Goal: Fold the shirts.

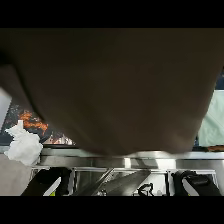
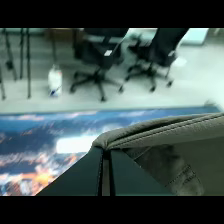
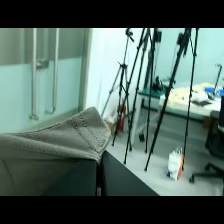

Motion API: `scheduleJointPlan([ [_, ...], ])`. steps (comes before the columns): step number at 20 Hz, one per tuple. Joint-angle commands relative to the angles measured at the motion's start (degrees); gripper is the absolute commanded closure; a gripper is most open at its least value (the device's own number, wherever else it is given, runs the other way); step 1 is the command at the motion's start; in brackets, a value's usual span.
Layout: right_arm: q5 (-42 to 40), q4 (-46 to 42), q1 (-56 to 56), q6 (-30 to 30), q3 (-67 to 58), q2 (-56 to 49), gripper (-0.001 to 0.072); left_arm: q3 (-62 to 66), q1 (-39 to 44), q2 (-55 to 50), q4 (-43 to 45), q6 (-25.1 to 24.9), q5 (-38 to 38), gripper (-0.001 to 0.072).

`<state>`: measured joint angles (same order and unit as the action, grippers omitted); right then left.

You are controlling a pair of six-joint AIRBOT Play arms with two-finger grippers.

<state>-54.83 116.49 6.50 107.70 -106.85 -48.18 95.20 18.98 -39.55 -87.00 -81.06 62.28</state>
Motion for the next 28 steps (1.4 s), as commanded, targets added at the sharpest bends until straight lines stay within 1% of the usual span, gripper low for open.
scheduleJointPlan([
  [1, -0.72, -1.2, 0.04, -1.38, -0.5, -11.89, 0.0697, 2.23, -0.11, -14.51, 3.48, -3.54, 1.2, 0.0695],
  [3, -0.46, -0.98, 0.02, -3.37, -0.5, -22.75, 0.0696, 2.25, -1.95, -25.64, 2.4, -5.68, -0.24, 0.0695],
  [4, 0.02, 0.28, 0.04, -3.58, -0.5, -28.26, 0.0697, 2.27, -3.54, -31.17, -0.52, -6.73, -1.6, 0.0695],
  [6, 3.82, 3.34, 0.09, -3.58, -0.5, -39.32, 0.0697, 2.29, -8.22, -42.56, -11.41, -11.98, -5.35, 0.0695],
  [7, 6.51, 5.7, 0.09, -3.58, -0.5, -44.57, 0.0697, 2.32, -9.92, -47.36, -15.43, -13.66, -7.02, 0.0695],
  [9, 11.02, 8.24, 0.42, -3.61, -0.55, -53.27, 0.0696, 2.32, -12.41, -55.8, -18.34, -14.73, -9.88, 0.0696],
  [12, 14.29, 8.74, 0.92, -5.29, -0.55, -61.9, 0.0696, 2.32, -13.66, -64.19, -22.32, -16.33, -15.19, 0.0695],
  [14, 13.92, 8.74, 0.9, -5.77, -0.55, -64.15, 0.0694, 2.32, -13.68, -67.21, -23.63, -16.44, -17.53, 0.0695],
  [15, 12.74, 8.72, 0.79, -6.03, -0.55, -64.0, 0.0657, 2.36, -13.68, -67.87, -24.2, -16.37, -17.68, 0.0694],
  [16, 12.13, 8.46, 0.46, -8.24, -0.55, -63.19, 0.0476, 2.51, -13.73, -67.82, -24.04, -16.37, -17.2, 0.0575],
  [17, 11.08, 8.28, -0.33, -10.29, -0.55, -61.7, 0.0307, 3.54, -14.25, -67.54, -24.15, -16.37, -15.65, 0.0167],
  [18, 8.72, 7.93, -1.64, -11.15, -0.55, -59.58, 0.0297, 5.92, -14.84, -67.19, -24.04, -15.96, -12.04, 0.0029],
  [19, 5.35, 6.6, -3.21, -11.15, -0.55, -57.35, 0.0302, 8.61, -16.15, -66.53, -23.96, -15.98, -7.63, 0.0027],
  [20, 0.22, 3.67, -5.4, -12.2, -0.55, -54.86, 0.036, 11.58, -17.97, -65.57, -23.45, -16.0, -2.75, 0.0027],
  [21, -5.33, -0.46, -7.65, -13.73, -0.5, -52.78, 0.0404, 14.12, -20.06, -64.52, -22.64, -16.02, 1.51, 0.0028],
  [23, -16.9, -9.4, -12.44, -18.25, 1.66, -48.96, 0.042, 16.98, -25.55, -62.2, -18.86, -16.02, 11.47, 0.0028],
  [24, -21.0, -10.95, -14.6, -19.89, 5.2, -46.66, 0.042, 15.85, -28.98, -60.94, -19.71, -16.0, 16.5, 0.0028],
  [25, -23.32, -10.84, -16.57, -21.09, 10.56, -43.63, 0.042, 12.92, -31.76, -59.6, -20.61, -16.2, 20.44, 0.0028],
  [26, -23.71, -10.86, -17.9, -22.25, 18.45, -40.11, 0.0419, 8.28, -34.73, -58.05, -22.32, -17.22, 23.52, 0.0028],
  [27, -23.04, -10.45, -18.69, -22.69, 25.62, -36.87, 0.0371, 3.32, -37.13, -56.57, -24.0, -17.92, 24.81, 0.0028],
  [28, -21.9, -8.63, -19.41, -22.69, 32.87, -33.81, 0.0198, -2.12, -39.5, -54.99, -25.86, -18.86, 24.59, 0.0028],
])
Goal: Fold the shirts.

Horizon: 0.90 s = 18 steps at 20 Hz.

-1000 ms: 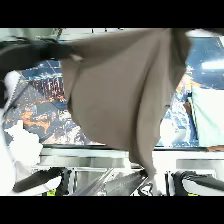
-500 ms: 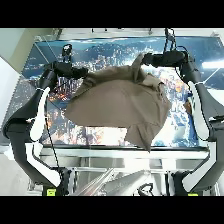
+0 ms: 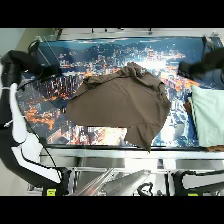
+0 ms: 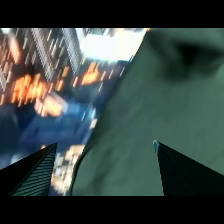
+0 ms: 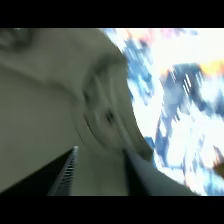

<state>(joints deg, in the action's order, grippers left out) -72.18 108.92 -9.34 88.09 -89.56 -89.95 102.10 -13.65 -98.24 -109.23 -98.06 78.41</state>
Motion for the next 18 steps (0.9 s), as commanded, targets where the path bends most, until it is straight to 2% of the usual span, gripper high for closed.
scheduleJointPlan([
  [1, -3.39, 1.66, -4.15, -2.56, 21.42, 10.12, 0.0178, -13.46, -8.52, 4.85, -5.18, -3.56, 7.19, 0.0028],
  [4, 0.87, 10.78, -5.97, -0.24, 33.35, 12.57, 0.0198, -22.47, -10.36, 5.77, -5.9, -7.67, 1.9, 0.0039],
  [6, 1.6, 14.25, -7.15, 1.11, 37.03, 12.57, 0.0286, -26.97, -10.43, 5.31, -7.13, -10.05, -2.84, 0.0039],
  [7, 1.55, 14.78, -7.48, 1.27, 37.77, 12.55, 0.0285, -28.41, -10.03, 4.15, -9.05, -11.76, -3.48, 0.0039],
  [10, 1.53, 14.86, -7.58, 1.27, 37.94, 12.72, 0.0282, -30.84, -8.68, -0.46, -11.04, -15.19, -0.37, 0.0039],
  [13, 0.85, 15.02, -7.52, 1.27, 37.94, 12.74, 0.0279, -28.87, -6.62, -4.35, -16.98, -18.49, 1.73, 0.006],
  [14, 0.22, 14.75, -7.61, 1.27, 37.94, 12.74, 0.026, -28.0, -5.79, -4.96, -17.22, -18.47, 2.03, 0.0145],
  [15, 0.24, 14.53, -7.63, 1.27, 37.94, 12.74, 0.0199, -27.63, -4.96, -5.31, -16.83, -18.47, 2.54, 0.0187],
  [16, 0.68, 14.34, -7.63, 1.25, 37.94, 12.72, 0.0195, -27.96, -4.37, -5.33, -16.81, -18.47, 2.58, 0.0193],
  [18, 2.16, 14.36, -7.52, 1.01, 38.12, 12.28, 0.0195, -29.14, -4.13, -5.29, -16.81, -18.56, 2.84, 0.061],
])
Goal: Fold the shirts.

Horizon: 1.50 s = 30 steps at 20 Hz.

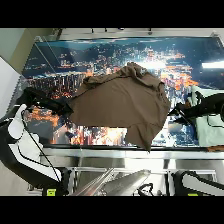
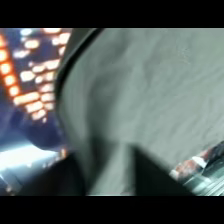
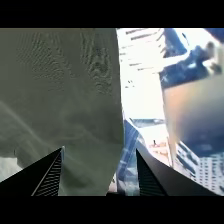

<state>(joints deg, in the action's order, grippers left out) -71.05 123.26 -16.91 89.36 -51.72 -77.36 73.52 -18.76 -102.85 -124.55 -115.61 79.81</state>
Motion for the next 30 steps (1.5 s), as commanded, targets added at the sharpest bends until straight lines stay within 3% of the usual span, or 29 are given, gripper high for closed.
scheduleJointPlan([
  [1, 0.96, 0.26, 0.11, -0.26, 0.5, -1.11, 0.0195, -1.07, 0.96, -0.68, -1.46, -1.14, 2.38, 0.0693],
  [4, 2.54, 0.48, 1.75, -0.24, 2.6, -4.02, 0.0195, -1.07, -0.5, -0.04, -1.42, -1.11, 5.64, 0.0693],
  [10, 7.34, 1.86, 3.43, 1.75, 3.26, -11.08, 0.02, -1.05, -3.04, 4.57, -1.22, -1.09, 4.15, 0.0693],
  [11, 7.28, 3.67, 3.56, 3.87, 3.26, -11.1, 0.0281, -1.05, -3.06, 4.87, -1.2, -1.09, 4.13, 0.0693],
  [14, 5.73, 14.27, 5.11, 13.84, 3.02, -11.08, 0.0628, -1.01, -2.38, 4.9, -1.75, -1.07, 5.53, 0.0693],
  [15, 4.74, 17.66, 5.73, 16.87, 2.29, -11.06, 0.0696, -0.81, -1.66, 5.22, -2.32, -1.11, 5.95, 0.0693],
  [18, -0.7, 29.42, 6.27, 25.38, -4.24, -6.45, 0.0697, 1.53, 0.44, 11.54, -6.78, -1.22, 5.97, 0.0696],
  [20, -1.36, 34.03, 5.29, 28.09, -13.29, 3.34, 0.0698, 6.88, 0.87, 19.91, -11.1, -1.46, 7.06, 0.0696],
  [22, 2.12, 33.9, 3.34, 29.83, -24.85, 15.45, 0.0698, 13.55, 0.7, 32.63, -14.25, -1.4, 3.56, 0.0696],
  [25, 9.94, 31.65, 1.18, 31.8, -38.03, 30.6, 0.0698, 20.57, 0.74, 51.17, -12.85, 0.61, -7.76, 0.0696],
  [30, 23.69, 22.75, 1.18, 34.99, -41.51, 46.56, 0.0699, 28.41, 0.74, 72.0, -3.39, 7.65, -20.61, 0.0696],
])
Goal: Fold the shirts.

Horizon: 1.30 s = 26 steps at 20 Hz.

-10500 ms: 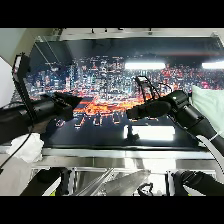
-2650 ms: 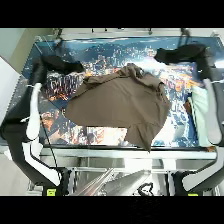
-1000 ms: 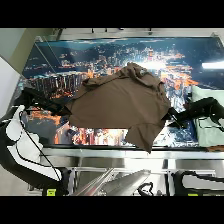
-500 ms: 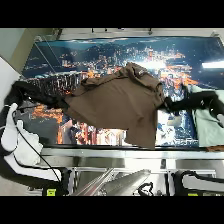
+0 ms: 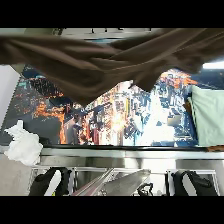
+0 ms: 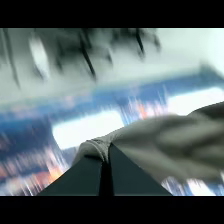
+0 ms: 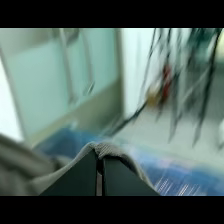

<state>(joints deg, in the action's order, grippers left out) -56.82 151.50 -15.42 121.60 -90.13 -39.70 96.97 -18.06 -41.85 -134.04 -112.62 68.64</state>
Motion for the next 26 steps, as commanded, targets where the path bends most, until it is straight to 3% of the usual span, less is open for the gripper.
scheduleJointPlan([
  [1, 11.96, -9.05, -0.31, 2.71, -3.1, 10.54, 0.0699, 6.93, 0.04, 12.37, 10.23, 6.69, -10.88, 0.0696],
  [4, 11.76, -12.02, -0.31, 2.69, -3.06, 8.72, 0.0699, 11.32, 0.09, 9.38, 15.69, 10.29, -5.31, 0.0695],
  [7, 4.59, -10.82, -0.17, 1.01, -2.32, -0.02, 0.0699, 9.22, 0.15, -0.52, 9.18, 12.72, 5.44, 0.0695],
  [11, -0.2, -7.37, 2.14, 1.09, 6.38, -13.86, 0.0699, -4.11, 0.55, -14.08, 2.91, 13.6, 11.37, 0.0695],
  [13, 2.58, -7.39, 5.25, 2.21, 13.4, -21.81, 0.0698, -14.05, 3.61, -20.72, 2.99, 10.38, 7.3, 0.0694],
  [15, 8.33, -7.28, 8.55, 4.48, 18.49, -30.01, 0.0699, -22.84, 7.21, -27.34, 2.99, 6.82, -1.7, 0.0694],
  [19, 18.8, -4.74, 12.04, 5.18, 19.43, -48.85, 0.0699, -29.05, 10.75, -46.14, 2.97, 5.22, -17.03, 0.0694],
  [23, 22.14, -3.78, 10.84, 4.81, 10.99, -62.51, 0.0699, -16.46, 10.58, -66.03, 1.7, 4.59, -18.86, 0.0694],
  [26, 22.12, -3.8, 10.47, 2.6, -0.74, -70.38, 0.0699, -4.28, 11.02, -74.23, 0.37, 5.18, -18.53, 0.0694],
])
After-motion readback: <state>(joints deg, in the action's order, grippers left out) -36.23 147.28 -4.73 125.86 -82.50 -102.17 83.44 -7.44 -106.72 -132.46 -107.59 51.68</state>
